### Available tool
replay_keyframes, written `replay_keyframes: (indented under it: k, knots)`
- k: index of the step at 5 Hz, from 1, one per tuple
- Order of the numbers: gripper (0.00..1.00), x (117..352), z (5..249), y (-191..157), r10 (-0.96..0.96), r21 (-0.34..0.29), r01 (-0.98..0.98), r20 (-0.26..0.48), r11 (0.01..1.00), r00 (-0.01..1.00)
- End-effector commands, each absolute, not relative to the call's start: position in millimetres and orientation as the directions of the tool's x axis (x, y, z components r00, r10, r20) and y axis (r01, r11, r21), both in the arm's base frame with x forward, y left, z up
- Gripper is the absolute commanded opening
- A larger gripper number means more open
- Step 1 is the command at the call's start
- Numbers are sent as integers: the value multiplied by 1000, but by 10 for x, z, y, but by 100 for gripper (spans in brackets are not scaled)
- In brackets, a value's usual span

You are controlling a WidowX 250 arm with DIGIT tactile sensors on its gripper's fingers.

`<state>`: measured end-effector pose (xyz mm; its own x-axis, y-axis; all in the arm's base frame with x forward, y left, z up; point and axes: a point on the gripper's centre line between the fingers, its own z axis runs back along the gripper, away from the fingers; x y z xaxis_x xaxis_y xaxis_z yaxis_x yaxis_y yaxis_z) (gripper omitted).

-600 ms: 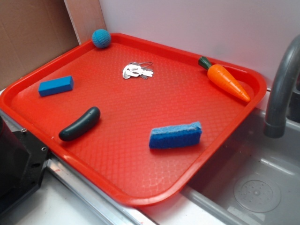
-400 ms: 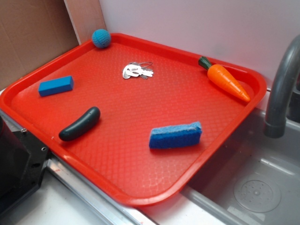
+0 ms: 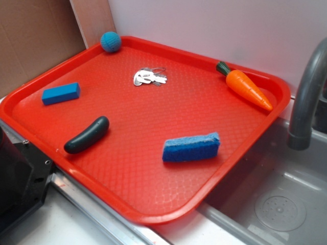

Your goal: Grab the blue sponge.

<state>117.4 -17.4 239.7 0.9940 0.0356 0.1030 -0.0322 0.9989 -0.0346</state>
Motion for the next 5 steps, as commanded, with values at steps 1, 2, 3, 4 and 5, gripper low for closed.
replay_keyframes:
  k: [1, 2, 3, 4, 5]
  knots:
    - [100, 2062, 2229, -350, -37, -93, 44, 74, 995, 997]
    - [100, 2560, 2235, -216, -39, -36, 43, 100, 998, 994]
    - [100, 2893, 2063, -699, -235, -3, 236, 75, 972, 969]
    - [100, 2699, 2014, -1233, -384, 11, 384, 69, 923, 921]
    - [100, 2480, 1962, -1613, -490, -4, 491, 57, 871, 870]
